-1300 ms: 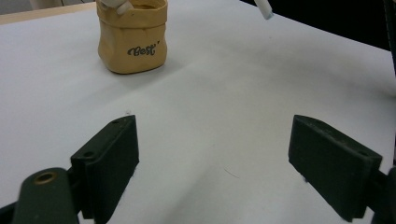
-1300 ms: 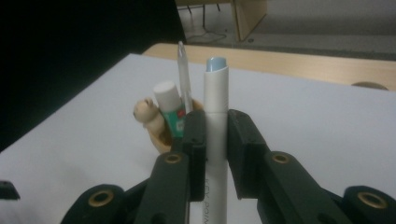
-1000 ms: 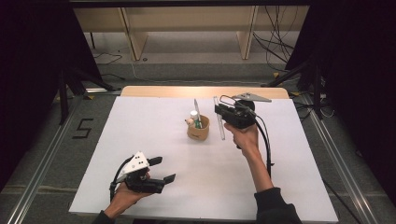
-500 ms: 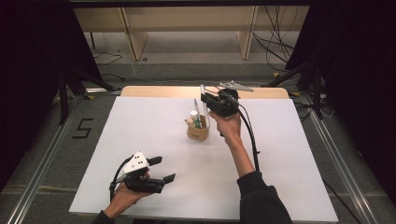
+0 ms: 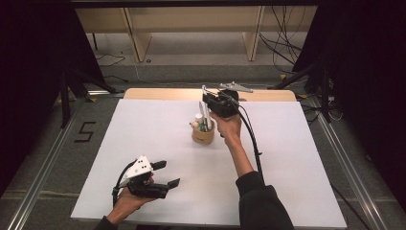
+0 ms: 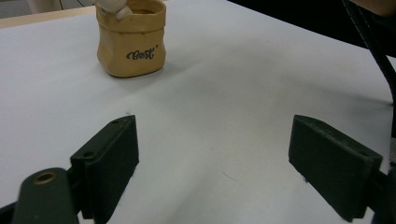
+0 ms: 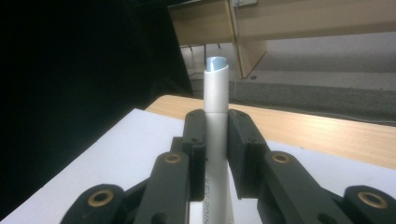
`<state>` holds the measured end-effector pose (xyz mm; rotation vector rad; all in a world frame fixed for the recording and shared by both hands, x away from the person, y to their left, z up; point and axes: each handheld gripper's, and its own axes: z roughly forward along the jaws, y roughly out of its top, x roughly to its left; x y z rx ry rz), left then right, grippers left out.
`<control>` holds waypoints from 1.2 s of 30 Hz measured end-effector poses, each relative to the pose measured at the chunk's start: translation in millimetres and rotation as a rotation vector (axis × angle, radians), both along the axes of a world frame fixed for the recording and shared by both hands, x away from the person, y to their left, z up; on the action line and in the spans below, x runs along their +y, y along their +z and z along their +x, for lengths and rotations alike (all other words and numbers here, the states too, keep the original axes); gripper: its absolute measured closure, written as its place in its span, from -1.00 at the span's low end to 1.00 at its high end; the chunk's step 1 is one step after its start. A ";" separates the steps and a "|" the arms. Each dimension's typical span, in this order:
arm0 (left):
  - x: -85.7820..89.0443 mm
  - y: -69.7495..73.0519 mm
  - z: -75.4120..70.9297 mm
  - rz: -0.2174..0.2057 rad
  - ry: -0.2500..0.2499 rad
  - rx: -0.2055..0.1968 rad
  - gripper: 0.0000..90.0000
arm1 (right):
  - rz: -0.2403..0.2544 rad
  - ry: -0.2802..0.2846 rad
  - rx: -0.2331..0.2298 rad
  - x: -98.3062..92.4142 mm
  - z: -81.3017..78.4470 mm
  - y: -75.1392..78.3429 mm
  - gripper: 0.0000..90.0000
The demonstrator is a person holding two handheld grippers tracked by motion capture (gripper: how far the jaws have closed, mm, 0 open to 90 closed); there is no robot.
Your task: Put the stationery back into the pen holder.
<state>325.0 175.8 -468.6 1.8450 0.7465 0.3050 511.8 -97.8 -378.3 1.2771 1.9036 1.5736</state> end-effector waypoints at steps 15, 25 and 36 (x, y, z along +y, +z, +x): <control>-0.2 0.0 -0.1 -0.001 0.001 -0.001 -0.65 | -0.023 -0.031 -0.005 3.1 7.0 -9.6 0.75; -0.3 0.0 -0.1 0.000 -0.001 -0.001 -0.65 | -0.028 -0.044 0.000 3.4 9.3 -13.6 0.75; -0.3 0.0 -0.3 0.001 0.000 -0.002 -0.65 | -0.042 -0.037 -0.001 7.8 9.4 -20.3 0.74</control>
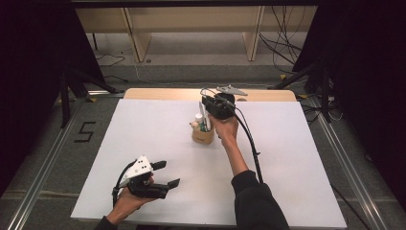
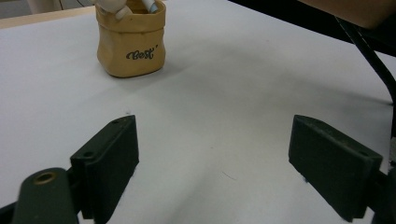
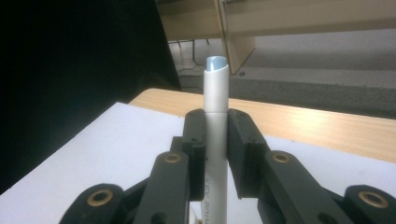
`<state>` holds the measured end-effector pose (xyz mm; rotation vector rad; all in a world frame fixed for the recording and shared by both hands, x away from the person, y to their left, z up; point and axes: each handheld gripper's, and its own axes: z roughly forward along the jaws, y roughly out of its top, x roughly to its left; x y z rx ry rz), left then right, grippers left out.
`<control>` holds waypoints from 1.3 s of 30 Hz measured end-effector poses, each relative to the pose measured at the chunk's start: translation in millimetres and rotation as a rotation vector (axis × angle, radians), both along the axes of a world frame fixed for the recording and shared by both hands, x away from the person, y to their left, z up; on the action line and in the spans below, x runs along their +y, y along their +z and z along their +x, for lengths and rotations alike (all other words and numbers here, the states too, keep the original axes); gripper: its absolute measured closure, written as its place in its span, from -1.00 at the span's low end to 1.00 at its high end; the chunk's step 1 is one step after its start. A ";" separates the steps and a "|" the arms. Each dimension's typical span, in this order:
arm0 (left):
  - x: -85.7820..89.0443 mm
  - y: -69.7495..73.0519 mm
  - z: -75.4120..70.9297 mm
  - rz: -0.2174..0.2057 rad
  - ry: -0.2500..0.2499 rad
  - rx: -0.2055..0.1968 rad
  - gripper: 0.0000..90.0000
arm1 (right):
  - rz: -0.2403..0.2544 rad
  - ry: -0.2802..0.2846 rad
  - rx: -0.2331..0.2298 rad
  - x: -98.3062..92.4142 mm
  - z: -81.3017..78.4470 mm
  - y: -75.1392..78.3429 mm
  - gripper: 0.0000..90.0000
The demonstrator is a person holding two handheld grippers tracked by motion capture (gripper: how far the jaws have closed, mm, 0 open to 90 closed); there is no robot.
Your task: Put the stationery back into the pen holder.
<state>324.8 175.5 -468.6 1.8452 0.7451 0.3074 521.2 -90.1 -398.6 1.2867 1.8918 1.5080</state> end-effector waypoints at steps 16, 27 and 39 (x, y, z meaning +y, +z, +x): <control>-0.2 -0.2 0.0 0.002 -0.001 -0.001 -0.65 | -0.002 -0.005 0.000 1.3 -0.6 -9.6 0.74; -0.5 -0.3 0.0 0.001 -0.003 0.000 -0.65 | -0.004 -0.007 0.005 3.4 -1.6 -17.1 0.74; -0.5 -0.4 0.0 0.010 -0.006 0.002 -0.65 | -0.002 -0.003 0.013 2.6 -3.5 -24.5 0.73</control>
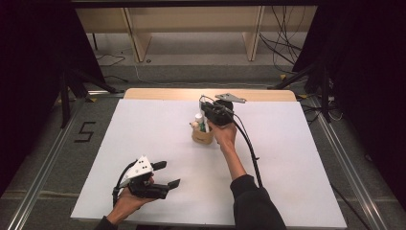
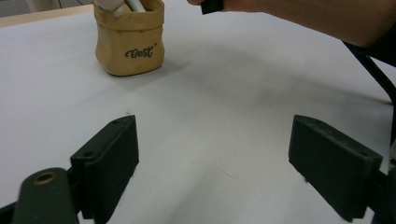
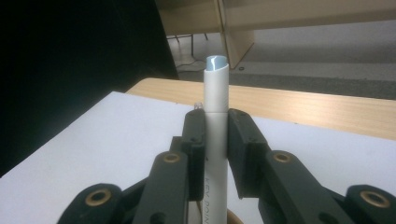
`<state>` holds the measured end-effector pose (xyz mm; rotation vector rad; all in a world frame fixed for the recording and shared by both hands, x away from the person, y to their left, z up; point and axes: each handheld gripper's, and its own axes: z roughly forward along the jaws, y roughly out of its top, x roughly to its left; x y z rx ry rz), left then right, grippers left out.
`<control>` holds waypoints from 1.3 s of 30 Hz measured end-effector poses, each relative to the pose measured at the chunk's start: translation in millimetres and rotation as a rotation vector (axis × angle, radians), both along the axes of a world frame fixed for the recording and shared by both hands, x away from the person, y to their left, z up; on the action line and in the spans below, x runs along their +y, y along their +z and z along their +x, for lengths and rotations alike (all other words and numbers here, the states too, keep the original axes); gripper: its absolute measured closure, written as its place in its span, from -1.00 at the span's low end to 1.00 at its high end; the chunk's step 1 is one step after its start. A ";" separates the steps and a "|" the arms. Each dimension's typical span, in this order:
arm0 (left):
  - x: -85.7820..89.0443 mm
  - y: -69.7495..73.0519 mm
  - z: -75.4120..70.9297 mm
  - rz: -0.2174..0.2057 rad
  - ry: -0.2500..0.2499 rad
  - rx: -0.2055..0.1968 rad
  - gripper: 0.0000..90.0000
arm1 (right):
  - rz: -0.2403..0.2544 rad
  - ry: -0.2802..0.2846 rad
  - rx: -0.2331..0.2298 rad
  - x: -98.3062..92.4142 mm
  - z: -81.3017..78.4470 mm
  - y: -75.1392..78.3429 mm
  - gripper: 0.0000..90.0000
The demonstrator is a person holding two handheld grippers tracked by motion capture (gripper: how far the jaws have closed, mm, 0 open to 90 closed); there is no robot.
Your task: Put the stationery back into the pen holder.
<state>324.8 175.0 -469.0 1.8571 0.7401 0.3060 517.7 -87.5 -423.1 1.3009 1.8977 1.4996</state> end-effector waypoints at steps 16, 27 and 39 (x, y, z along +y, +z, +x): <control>-0.4 0.0 -0.2 0.000 0.001 0.001 -0.65 | 0.029 0.033 -0.037 -9.8 -10.3 13.2 0.41; -0.1 0.0 -0.2 -0.002 0.002 0.000 -0.65 | 0.027 0.034 -0.024 -16.1 -12.2 15.6 0.34; 0.2 -0.1 0.0 -0.006 0.009 -0.002 -0.65 | 0.024 0.067 0.012 -29.1 -24.8 28.0 0.09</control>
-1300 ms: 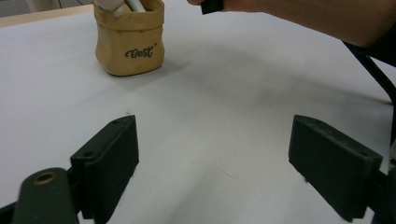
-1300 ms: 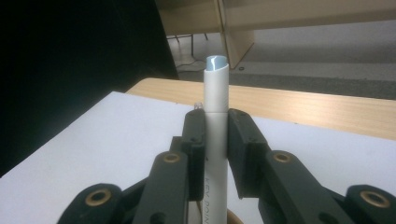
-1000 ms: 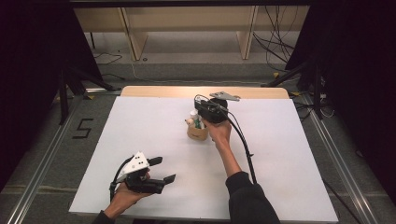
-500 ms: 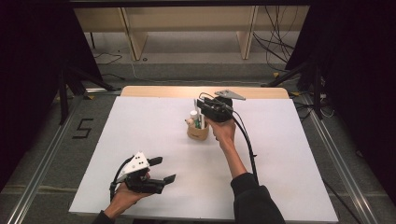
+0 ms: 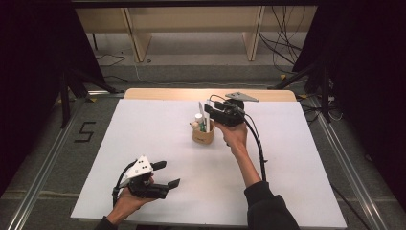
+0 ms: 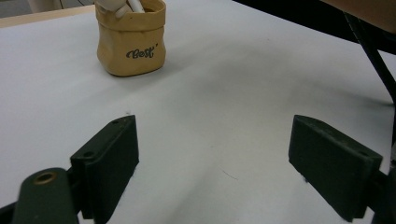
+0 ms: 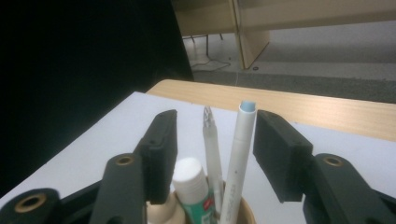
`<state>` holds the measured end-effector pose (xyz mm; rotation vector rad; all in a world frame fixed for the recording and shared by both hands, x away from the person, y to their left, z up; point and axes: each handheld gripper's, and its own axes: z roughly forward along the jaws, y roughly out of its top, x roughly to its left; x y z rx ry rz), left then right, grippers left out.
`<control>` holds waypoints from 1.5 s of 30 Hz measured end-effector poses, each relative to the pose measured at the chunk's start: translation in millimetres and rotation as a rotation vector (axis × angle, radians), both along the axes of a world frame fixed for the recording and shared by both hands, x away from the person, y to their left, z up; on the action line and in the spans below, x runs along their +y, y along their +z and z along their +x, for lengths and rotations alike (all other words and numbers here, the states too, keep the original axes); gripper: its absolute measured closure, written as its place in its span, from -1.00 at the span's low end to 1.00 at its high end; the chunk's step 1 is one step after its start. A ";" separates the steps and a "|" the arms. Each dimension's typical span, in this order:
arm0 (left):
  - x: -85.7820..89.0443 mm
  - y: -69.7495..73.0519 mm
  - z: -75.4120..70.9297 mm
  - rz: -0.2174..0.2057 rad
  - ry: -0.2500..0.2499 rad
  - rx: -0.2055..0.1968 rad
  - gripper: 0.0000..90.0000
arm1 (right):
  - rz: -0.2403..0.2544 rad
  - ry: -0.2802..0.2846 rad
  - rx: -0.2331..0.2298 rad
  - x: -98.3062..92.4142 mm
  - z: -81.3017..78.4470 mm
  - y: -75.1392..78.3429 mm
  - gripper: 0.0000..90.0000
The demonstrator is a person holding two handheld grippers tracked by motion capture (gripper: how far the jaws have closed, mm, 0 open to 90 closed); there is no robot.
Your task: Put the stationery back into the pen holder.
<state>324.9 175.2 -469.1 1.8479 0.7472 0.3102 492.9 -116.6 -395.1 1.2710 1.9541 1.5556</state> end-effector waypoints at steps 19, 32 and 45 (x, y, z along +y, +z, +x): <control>1.8 1.3 0.1 -0.022 0.003 0.004 -0.65 | -0.032 0.099 -0.007 -15.0 -41.1 7.9 -0.08; 1.6 1.5 0.1 -0.027 0.002 0.005 -0.65 | -0.063 0.121 -0.019 -25.3 -64.2 5.4 -0.13; 2.4 0.8 2.0 -0.040 0.006 0.018 -0.65 | -0.035 0.152 -0.025 -36.8 -91.4 -4.2 -0.19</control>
